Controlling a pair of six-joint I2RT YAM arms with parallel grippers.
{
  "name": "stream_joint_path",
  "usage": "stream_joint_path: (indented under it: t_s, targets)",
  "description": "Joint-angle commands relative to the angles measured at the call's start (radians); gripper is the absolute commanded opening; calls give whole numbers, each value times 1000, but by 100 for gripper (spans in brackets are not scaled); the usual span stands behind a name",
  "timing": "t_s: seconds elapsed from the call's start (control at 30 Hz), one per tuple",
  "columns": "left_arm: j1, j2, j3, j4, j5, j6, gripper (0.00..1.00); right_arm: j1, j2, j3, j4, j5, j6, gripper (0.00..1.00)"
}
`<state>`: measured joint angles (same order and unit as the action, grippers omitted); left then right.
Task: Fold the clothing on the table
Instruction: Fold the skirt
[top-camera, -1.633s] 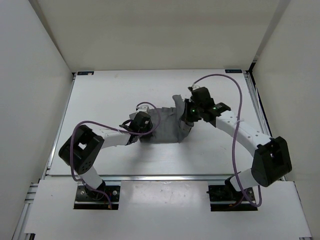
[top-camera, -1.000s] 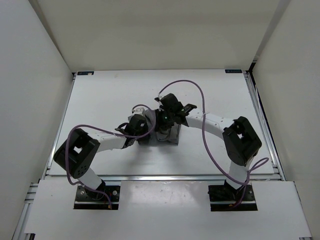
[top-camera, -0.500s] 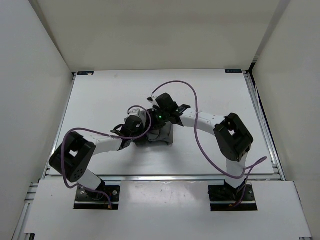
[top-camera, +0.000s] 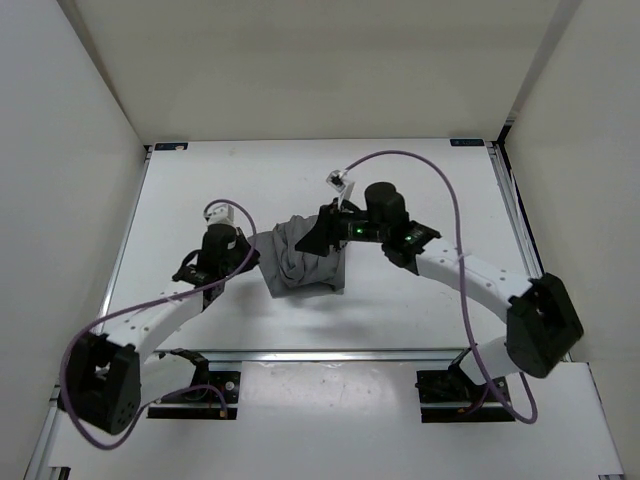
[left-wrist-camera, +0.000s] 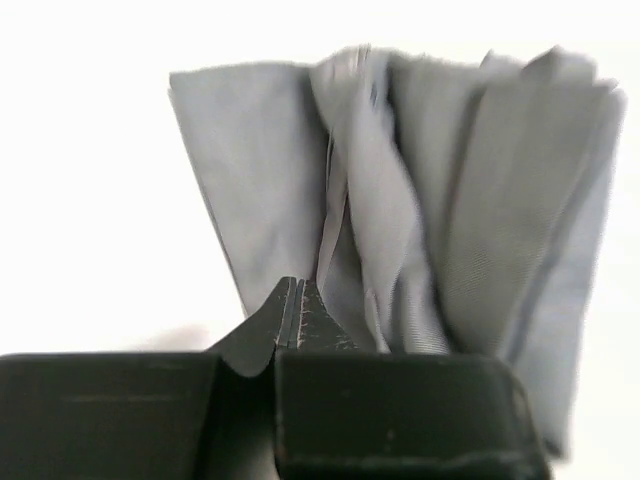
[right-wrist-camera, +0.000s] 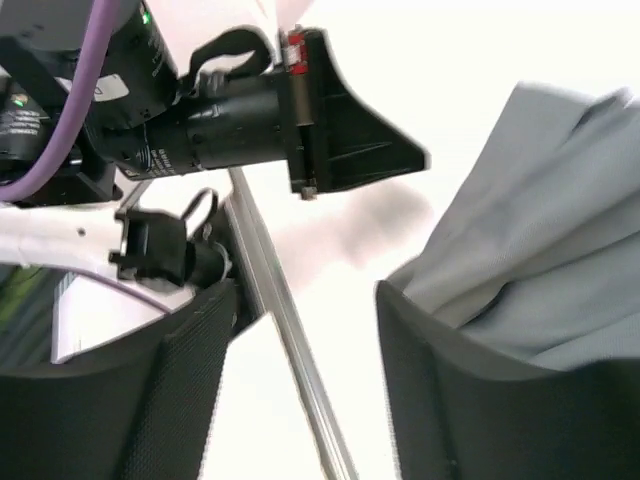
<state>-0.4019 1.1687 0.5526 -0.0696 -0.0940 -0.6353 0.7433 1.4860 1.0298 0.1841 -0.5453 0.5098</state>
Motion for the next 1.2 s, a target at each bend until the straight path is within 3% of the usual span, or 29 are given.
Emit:
stream_joint_path:
  t_s: [0.0,0.1,0.17,0.23,0.47,0.57,0.67,0.9,1.17]
  targets:
    - [43,-115,24,-64,23,22,0,-41,-67,-43,3,99,-51,58]
    - [22,-138,70,-107,65,39,0,-81,-61,-48,-64,163,-63,39]
    - [-37,-113,108,-89,105,42,0,-97,-46,-46,-93,211,-54,15]
    - [-77,-60,165,-53,169,42,0,-114,-35,-59,-86,223,-39,1]
    - [-235,209,326,42,215,43,0,-102,-125,-132,-121,377,-56,0]
    - [-233,295,336,48,200,33,0,-128,-142,-148,-121,352,-62,0]
    - [-213,345,323,-1,96,36,0,-147,-156,-169,-117,335,-53,0]
    - [-89,275,167,1,19,34,0,-150,-144,-165,-113,306,-65,0]
    - [-25,149,52,34,69,28,0,-151,-31,-134,-81,222,-50,0]
